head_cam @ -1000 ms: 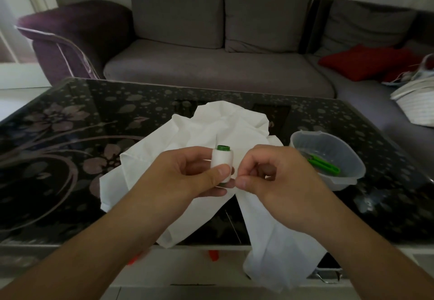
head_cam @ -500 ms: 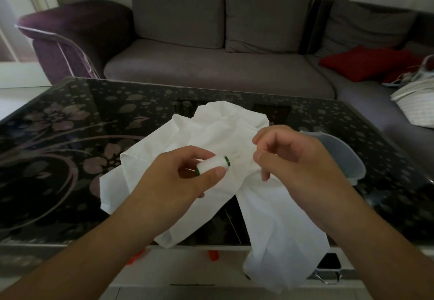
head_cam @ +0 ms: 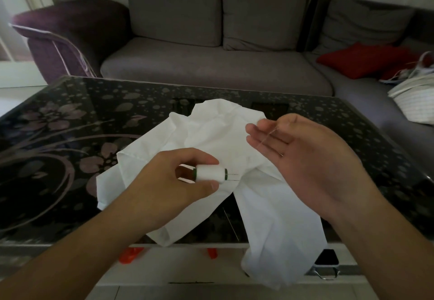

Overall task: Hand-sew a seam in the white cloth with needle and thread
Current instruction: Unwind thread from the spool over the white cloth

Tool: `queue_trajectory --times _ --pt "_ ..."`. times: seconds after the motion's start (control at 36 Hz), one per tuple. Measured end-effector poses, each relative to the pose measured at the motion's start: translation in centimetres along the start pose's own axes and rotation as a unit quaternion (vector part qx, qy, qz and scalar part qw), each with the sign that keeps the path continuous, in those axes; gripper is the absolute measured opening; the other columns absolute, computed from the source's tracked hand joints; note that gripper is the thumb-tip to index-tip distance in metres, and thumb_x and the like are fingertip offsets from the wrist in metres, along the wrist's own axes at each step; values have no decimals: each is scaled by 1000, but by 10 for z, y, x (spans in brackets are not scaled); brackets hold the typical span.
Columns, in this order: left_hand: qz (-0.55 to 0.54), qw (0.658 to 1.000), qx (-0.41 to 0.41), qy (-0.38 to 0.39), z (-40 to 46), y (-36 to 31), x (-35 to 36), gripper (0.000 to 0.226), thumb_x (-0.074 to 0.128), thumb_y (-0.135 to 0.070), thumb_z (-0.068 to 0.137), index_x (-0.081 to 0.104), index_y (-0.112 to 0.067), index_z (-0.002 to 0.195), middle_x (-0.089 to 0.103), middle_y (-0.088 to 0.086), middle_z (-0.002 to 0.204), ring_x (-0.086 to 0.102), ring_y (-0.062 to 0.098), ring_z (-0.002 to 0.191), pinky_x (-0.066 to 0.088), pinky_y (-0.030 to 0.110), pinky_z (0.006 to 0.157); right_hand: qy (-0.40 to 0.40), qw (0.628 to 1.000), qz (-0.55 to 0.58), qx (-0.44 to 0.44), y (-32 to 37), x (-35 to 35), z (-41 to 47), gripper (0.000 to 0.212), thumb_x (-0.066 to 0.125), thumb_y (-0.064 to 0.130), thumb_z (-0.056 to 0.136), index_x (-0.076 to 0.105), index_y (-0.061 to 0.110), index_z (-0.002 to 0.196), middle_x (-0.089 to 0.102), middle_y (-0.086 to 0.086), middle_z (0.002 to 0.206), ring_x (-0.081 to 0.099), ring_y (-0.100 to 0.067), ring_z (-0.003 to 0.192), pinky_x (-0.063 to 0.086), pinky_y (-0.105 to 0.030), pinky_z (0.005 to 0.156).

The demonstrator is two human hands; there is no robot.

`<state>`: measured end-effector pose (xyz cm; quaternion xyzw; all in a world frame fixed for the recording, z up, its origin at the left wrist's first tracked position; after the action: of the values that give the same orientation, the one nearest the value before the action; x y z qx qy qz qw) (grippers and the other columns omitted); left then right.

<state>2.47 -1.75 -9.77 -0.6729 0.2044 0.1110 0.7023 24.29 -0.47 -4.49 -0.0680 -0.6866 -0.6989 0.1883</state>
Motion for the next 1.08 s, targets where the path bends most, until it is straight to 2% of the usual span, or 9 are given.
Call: queue_trajectory --times 0.17,0.31,0.44,0.61,0.75,0.86,0.94,1.0,1.08 --pt "23 1000 -6 -10 2 6 -4 24 86 -35 82 76 -42 102 74 -25 102 71 2 94 60 26 86 -29 1000 1 -2 2 -6 2 30 46 3 102 55 10 74 54 -8 77 56 -18 71 59 -36 75" --pt "21 999 -10 -26 6 9 -9 23 84 -40 82 76 -42 104 74 -23 101 70 3 93 57 23 83 -61 982 -177 11 -6 -12 6 15 48 2 101 55 -1 88 54 -13 78 44 -21 64 41 -31 55" --pt "-22 999 -25 -23 9 10 -9 23 83 -46 81 76 -46 104 73 -3 94 69 12 82 59 35 77 -33 855 -517 -20 -6 -4 -3 9 57 32 102 58 33 92 64 5 79 60 -12 67 54 -30 62" --pt "-66 996 -46 -24 9 11 -11 23 84 -42 80 78 -41 103 76 -11 97 69 6 84 55 29 81 61 755 -652 -4 -22 8 -7 16 57 40 102 55 45 118 61 24 104 58 3 80 41 -9 64" --pt "-18 999 -33 -2 10 9 -11 24 84 -39 80 76 -38 103 77 -12 100 73 9 90 61 31 85 64 706 -705 -13 -17 4 -7 12 60 38 101 70 35 95 69 17 90 63 -1 83 42 -5 68" --pt "-46 997 -58 -30 13 11 -17 21 81 -40 84 76 -34 104 77 -9 94 73 13 79 59 29 77 33 762 -646 -26 -9 -4 -5 19 66 33 96 70 29 78 68 12 75 63 -3 78 49 -16 66" --pt "-5 998 -64 -26 13 14 -18 23 82 -42 83 74 -37 103 76 -13 97 71 6 77 54 18 66 32 891 -453 20 -7 -6 -4 22 68 27 90 70 16 71 66 2 77 57 -22 75 47 -38 77" --pt "-1 998 -62 7 12 17 -15 24 83 -46 81 76 -37 102 77 -12 98 72 9 78 60 25 72 36 951 -307 30 -7 -5 -2 26 64 18 89 64 9 65 66 -5 85 46 -24 73 36 -41 74" --pt "26 998 -49 34 12 19 -12 24 84 -48 80 76 -39 101 77 -16 100 73 8 83 63 30 78 59 985 -158 44 -10 3 -2 26 57 13 92 49 3 70 75 -6 108 59 -10 84 35 -39 77"
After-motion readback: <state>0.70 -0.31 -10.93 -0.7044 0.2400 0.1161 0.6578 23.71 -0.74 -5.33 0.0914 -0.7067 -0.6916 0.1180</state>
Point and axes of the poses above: each hand's wrist, its own z-axis towards the middle knuckle, its own x-axis out of the palm, y = z × x, the point moved 4 cm from there along z, towards the middle knuckle
